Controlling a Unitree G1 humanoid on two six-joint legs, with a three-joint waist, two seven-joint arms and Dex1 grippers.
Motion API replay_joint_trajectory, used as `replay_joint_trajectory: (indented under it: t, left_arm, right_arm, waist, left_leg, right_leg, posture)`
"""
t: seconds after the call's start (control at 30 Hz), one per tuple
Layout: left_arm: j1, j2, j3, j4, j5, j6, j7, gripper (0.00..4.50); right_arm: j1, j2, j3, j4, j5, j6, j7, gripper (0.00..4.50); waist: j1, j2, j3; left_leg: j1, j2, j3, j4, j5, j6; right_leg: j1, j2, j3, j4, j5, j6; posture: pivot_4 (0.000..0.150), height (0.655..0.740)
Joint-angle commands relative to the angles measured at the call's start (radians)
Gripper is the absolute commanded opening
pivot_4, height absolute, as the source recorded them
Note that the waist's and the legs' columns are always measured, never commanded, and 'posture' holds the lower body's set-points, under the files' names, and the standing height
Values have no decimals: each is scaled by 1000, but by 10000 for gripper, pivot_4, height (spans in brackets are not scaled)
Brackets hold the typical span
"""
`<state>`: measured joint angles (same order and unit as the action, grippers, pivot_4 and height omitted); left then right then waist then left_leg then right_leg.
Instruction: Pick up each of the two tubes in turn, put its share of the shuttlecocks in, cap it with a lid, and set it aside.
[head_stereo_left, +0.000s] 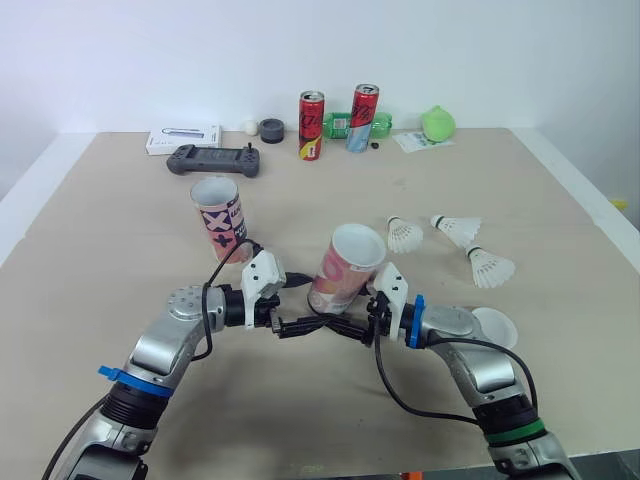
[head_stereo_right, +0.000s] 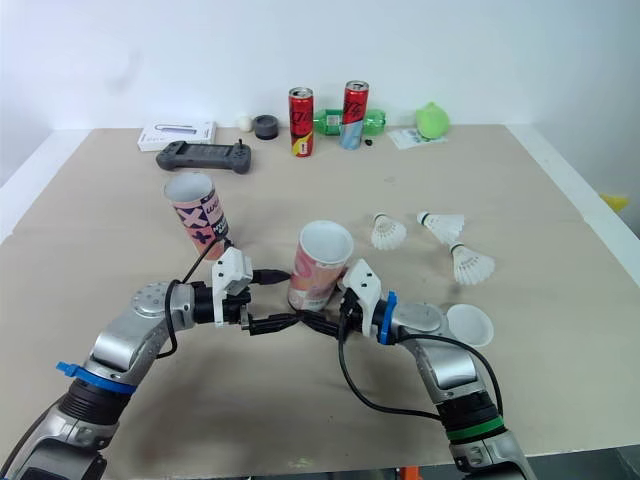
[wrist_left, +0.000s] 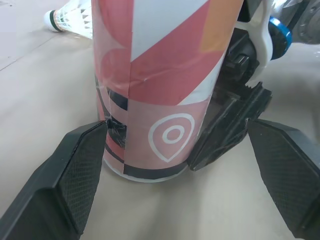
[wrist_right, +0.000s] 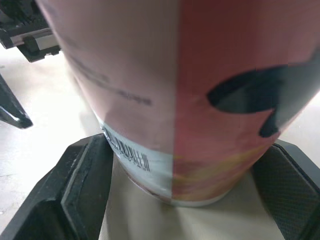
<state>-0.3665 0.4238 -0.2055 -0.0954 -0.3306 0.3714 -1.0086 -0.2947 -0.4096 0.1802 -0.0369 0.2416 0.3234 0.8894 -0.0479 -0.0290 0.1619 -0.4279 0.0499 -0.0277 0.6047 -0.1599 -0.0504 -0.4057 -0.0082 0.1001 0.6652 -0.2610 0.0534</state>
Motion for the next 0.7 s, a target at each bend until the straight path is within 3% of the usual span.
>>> replay_joint_trajectory:
  t: [0.03, 0.43, 0.7]
  left_arm:
    - [11, 10, -11, -16, 9, -20, -6, 45000]
    - [19, 35, -16, -3, 32, -42, -2, 45000]
    - [21, 36, -9, -21, 21, -29, 1, 45000]
  right_arm:
    - [-9, -22, 7, -49, 2, 2, 19, 44551]
    - [-6, -52, -20, -103, 95, 58, 58, 44551]
    - [-26, -73, 36, -26, -36, -9, 13, 44551]
  waist:
    - [0, 0, 0]
    - [0, 0, 0]
    - [0, 0, 0]
  left_leg:
    - [0, 0, 0, 0, 0, 0]
    - [0, 0, 0, 0, 0, 0]
    - [0, 0, 0, 0, 0, 0]
  right_leg:
    - [0, 0, 0, 0, 0, 0]
    - [0, 0, 0, 0, 0, 0]
    - [0, 0, 0, 0, 0, 0]
  posture:
    - [1500, 7400]
    - [1500, 7400]
    - [1500, 7400]
